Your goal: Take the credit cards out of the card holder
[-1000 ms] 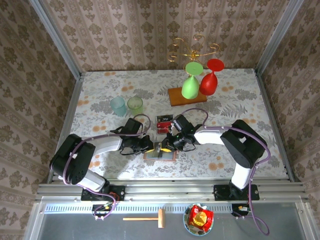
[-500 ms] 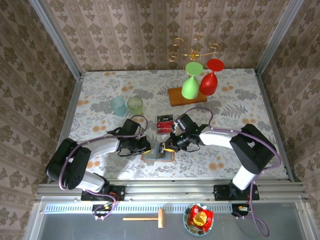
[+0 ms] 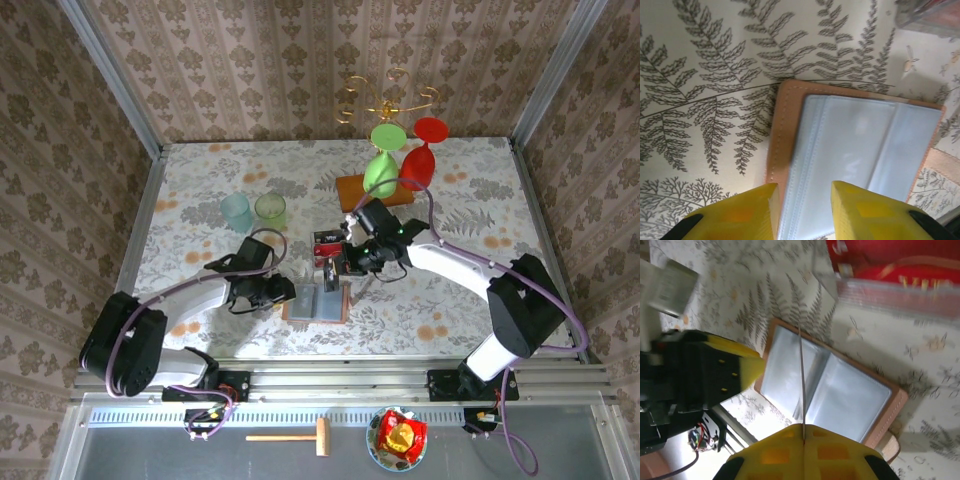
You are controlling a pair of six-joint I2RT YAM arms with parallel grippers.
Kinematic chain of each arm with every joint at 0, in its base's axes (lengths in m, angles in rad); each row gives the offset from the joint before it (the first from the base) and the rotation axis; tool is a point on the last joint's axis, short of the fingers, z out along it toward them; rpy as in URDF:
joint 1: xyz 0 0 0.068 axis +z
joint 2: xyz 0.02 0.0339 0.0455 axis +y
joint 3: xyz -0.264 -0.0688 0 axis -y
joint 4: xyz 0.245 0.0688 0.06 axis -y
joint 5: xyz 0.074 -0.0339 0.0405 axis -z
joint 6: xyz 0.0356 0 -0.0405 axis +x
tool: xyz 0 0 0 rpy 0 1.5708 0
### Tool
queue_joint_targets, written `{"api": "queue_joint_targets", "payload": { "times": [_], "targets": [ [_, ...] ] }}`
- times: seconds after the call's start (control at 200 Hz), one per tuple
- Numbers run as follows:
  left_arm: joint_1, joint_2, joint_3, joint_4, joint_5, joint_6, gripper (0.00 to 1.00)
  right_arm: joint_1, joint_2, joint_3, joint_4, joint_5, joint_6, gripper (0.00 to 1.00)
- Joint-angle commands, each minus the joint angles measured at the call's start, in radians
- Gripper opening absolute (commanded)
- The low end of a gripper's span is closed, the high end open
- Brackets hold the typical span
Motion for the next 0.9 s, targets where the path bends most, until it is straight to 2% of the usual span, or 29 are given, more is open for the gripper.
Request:
{"api": "queue_joint_targets", "payload": {
  "times": [0.0,0.15,0.295,0.545,0.595,0.895],
  "targets": [
    [0.003,0.028,-0.047,0.068,0.054,-0.012,0.33,-0.002,-0.006,0.095,-0.183,0.112,-0.255,0.00],
    [-0.008,0.018,-0.070,0.098,0.070,-0.038,0.33,-0.001,0.033,0.208,-0.279,0.205,-0.459,0.00],
    [0.002,-0.038,-0.074,0.066,0.049,-0.037,0.33,-0.001,0.067,0.273,-0.319,0.188,-0.683,0.00],
    [0.098,-0.137,0.004,-0.064,0.047,0.045,0.34,0.003,0.231,0.501,-0.511,0.275,-1.055,0.00],
    [0.142,-0.146,0.022,-0.080,0.048,0.062,0.35,0.006,0.264,0.538,-0.546,0.290,-1.129,0.00],
    [0.233,-0.103,0.106,-0.117,0.106,0.135,0.35,0.008,0.468,0.833,-0.715,0.406,-1.352,0.00]
  ]
}}
